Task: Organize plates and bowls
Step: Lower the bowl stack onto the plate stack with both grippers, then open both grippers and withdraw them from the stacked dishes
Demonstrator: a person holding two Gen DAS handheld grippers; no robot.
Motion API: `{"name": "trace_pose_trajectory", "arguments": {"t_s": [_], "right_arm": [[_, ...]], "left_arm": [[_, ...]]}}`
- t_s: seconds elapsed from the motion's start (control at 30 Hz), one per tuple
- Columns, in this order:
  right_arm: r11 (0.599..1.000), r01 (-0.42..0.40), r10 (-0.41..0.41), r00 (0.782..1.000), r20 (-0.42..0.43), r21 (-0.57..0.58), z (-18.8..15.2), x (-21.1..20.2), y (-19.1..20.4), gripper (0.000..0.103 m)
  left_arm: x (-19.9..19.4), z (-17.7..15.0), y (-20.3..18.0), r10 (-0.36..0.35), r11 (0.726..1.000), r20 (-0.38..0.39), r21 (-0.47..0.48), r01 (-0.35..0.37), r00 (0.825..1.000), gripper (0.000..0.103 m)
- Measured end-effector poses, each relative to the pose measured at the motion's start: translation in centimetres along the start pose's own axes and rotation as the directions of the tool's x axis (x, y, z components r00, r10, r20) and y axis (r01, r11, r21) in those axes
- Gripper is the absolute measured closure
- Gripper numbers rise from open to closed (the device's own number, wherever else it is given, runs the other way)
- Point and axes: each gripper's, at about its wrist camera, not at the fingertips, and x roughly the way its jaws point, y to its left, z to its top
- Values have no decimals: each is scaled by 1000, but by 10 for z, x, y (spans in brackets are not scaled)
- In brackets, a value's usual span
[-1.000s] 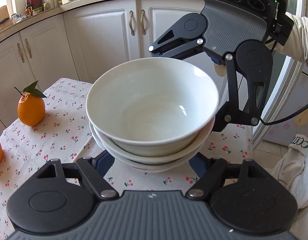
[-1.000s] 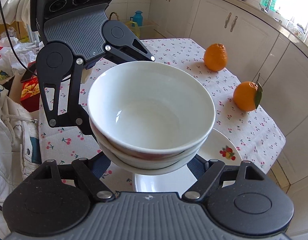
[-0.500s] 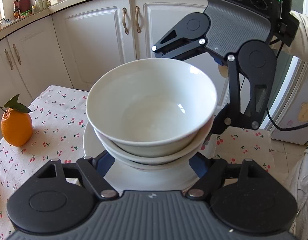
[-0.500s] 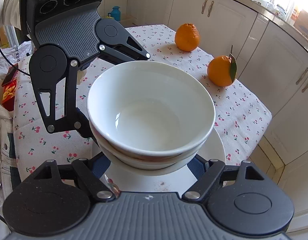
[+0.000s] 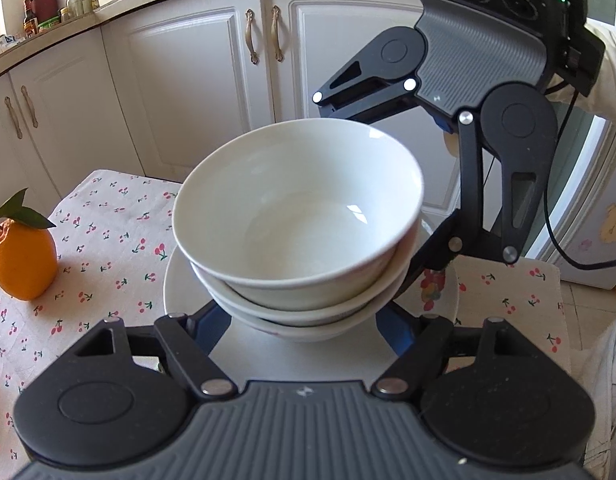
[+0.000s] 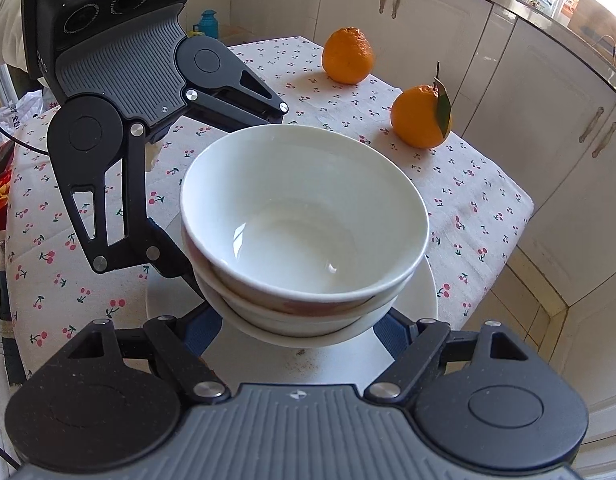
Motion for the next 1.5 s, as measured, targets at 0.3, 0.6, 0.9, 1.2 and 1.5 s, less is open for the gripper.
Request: {"name": "trace_pose_trajectory", "arguments": {"t_s": [0.3, 0.6, 0.9, 1.2, 1.5], "right_arm": [[999, 8, -9, 1000, 15, 34, -2, -4, -1, 17], [997, 18, -20, 999, 27, 68, -4, -5, 1, 9], [974, 121, -132, 990, 46, 191, -7, -24, 20, 0], [799, 307, -333, 942, -44, 517, -16, -34, 55, 0], [543, 421, -481, 865, -142, 727, -29, -48, 99, 0]], "left_arm": [[1, -1, 0, 13, 1000, 9, -2, -13, 1000, 24], [-6, -5, -9, 60, 998, 30, 25, -61, 998, 14], [-48, -15, -28, 211, 977, 119, -68, -204, 970, 1], [-76, -36, -74, 406, 903, 146, -216, -372, 902, 0], [-110, -43, -94, 539, 760, 61, -464, -455, 840, 1]]}}
